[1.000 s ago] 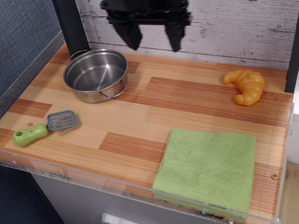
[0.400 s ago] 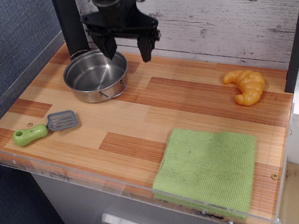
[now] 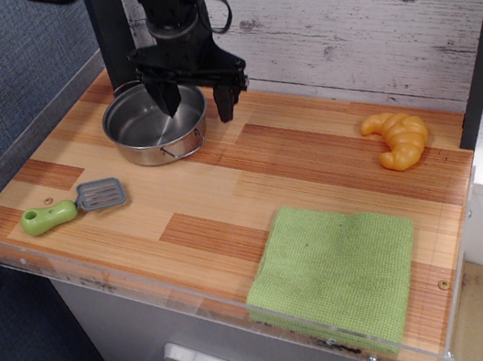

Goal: Put the pot on the front of the counter on top of the towel.

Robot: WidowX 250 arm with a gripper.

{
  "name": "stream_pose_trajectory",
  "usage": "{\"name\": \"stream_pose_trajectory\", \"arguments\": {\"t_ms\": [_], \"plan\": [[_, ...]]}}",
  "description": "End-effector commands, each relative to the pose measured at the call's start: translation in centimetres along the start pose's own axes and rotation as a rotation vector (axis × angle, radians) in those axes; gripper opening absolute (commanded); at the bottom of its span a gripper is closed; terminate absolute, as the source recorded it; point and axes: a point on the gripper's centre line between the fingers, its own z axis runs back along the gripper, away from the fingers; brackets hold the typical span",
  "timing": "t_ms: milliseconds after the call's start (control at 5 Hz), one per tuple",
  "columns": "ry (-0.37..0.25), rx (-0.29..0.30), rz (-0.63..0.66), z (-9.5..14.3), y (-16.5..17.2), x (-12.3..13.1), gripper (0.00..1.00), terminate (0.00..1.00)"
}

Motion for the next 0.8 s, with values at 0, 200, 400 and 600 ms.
{"name": "stream_pose_trajectory", "arguments": {"t_ms": [0, 200, 400, 600], "plan": [[-0.024, 0.037, -0.006, 0.53, 0.63, 0.15, 0.00, 0.00], [-0.029, 0.034, -0.010, 0.72, 0.25, -0.08, 0.00, 0.00], [-0.023, 0.023, -0.002, 0.78, -0.02, -0.48, 0.00, 0.00], [-0.026, -0.003, 0.023, 1.42, -0.15, -0.53, 0.00, 0.00]]}}
